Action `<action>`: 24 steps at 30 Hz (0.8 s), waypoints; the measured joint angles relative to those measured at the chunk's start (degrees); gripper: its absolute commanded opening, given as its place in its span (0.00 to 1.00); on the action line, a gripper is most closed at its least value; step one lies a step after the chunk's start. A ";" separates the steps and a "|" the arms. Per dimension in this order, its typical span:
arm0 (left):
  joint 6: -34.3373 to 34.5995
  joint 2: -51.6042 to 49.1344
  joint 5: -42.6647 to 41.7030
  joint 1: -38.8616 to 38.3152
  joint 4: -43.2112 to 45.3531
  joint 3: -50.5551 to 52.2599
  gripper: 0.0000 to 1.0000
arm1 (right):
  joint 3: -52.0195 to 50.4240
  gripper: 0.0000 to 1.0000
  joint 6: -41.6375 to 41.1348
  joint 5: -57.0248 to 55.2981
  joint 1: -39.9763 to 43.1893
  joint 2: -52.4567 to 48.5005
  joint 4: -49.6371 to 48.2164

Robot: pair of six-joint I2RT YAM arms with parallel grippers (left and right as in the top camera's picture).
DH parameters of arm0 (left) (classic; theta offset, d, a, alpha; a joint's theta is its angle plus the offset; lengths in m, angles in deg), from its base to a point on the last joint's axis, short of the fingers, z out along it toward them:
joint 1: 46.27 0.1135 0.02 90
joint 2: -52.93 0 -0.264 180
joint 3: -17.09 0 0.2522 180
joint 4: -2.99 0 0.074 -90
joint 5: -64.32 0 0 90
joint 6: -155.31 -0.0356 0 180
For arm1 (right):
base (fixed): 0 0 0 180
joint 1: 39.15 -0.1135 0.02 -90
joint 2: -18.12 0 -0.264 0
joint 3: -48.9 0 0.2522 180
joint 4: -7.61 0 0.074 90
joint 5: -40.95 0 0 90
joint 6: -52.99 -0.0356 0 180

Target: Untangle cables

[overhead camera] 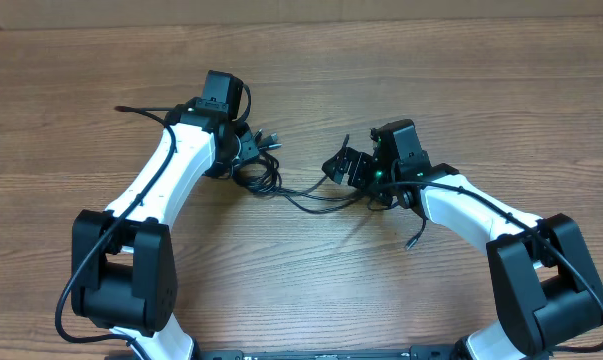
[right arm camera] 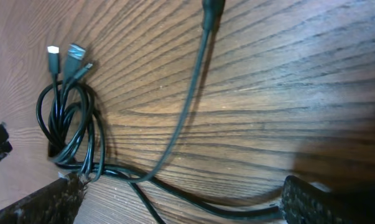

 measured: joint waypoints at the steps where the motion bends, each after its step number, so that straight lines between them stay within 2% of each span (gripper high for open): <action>1: -0.61 0.00 0.00 0.22 -0.26 -0.02 0.69 | 0.00 1.00 0.13 0.09 0.00 0.00 -0.13; 5: -1.25 0.00 -0.02 0.76 -0.76 -0.02 0.70 | 0.00 1.00 0.48 0.35 0.00 0.00 -0.13; 9: -1.57 0.00 0.00 1.11 -1.18 -0.02 0.57 | 0.00 1.00 0.57 0.42 0.00 0.00 -0.11; 18: -2.36 0.00 0.57 1.11 -1.73 0.00 0.47 | 0.00 1.00 0.68 0.39 0.00 0.00 0.07; 24: -2.54 0.00 2.93 1.11 3.89 2.93 0.47 | 0.00 1.00 1.49 0.68 0.00 0.00 0.63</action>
